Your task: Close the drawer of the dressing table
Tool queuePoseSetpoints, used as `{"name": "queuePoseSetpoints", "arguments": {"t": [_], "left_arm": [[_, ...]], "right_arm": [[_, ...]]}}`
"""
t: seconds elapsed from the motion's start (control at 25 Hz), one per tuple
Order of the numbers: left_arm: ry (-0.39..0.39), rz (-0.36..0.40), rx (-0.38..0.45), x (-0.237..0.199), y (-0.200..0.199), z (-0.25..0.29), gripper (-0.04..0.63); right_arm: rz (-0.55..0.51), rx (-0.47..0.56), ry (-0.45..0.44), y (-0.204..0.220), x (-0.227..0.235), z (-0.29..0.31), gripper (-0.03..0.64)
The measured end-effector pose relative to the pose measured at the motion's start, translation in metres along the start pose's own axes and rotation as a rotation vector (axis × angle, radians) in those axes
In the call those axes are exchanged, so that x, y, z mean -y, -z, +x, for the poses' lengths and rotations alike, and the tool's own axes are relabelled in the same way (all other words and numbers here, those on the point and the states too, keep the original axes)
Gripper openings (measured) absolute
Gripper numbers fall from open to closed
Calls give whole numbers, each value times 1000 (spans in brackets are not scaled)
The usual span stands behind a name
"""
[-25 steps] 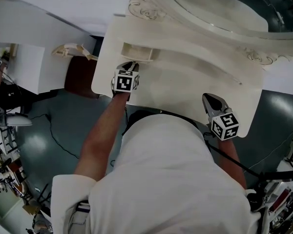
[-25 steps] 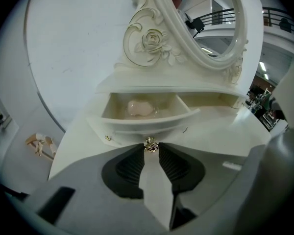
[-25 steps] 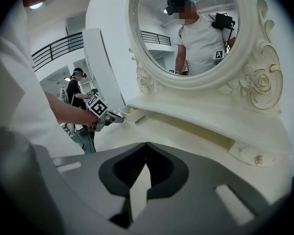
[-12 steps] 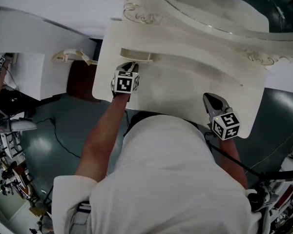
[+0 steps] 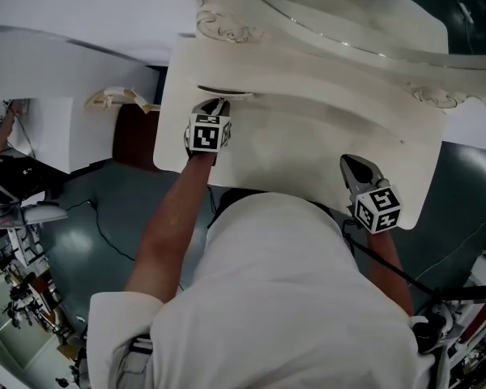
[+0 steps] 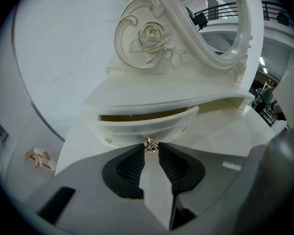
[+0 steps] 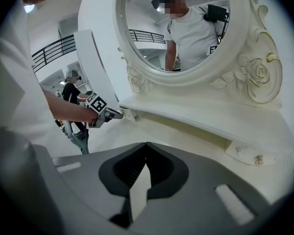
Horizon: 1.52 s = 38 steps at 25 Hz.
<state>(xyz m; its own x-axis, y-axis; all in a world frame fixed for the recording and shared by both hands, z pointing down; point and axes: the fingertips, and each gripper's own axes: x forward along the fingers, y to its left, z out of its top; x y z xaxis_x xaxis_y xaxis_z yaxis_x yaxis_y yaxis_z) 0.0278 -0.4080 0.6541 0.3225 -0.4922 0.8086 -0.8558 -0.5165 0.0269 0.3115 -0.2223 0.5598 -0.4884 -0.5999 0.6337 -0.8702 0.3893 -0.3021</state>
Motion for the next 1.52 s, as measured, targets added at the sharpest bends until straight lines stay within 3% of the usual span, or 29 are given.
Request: {"name": "queuePoseSetpoints", "arguments": {"t": [1.0, 1.52], "left_arm": [[2, 25, -29, -4, -28, 21, 95], [20, 35, -41, -5, -29, 21, 97]], "right_arm": [[91, -13, 11, 11, 26, 8, 2], [82, -29, 4, 10, 22, 13, 2]]}}
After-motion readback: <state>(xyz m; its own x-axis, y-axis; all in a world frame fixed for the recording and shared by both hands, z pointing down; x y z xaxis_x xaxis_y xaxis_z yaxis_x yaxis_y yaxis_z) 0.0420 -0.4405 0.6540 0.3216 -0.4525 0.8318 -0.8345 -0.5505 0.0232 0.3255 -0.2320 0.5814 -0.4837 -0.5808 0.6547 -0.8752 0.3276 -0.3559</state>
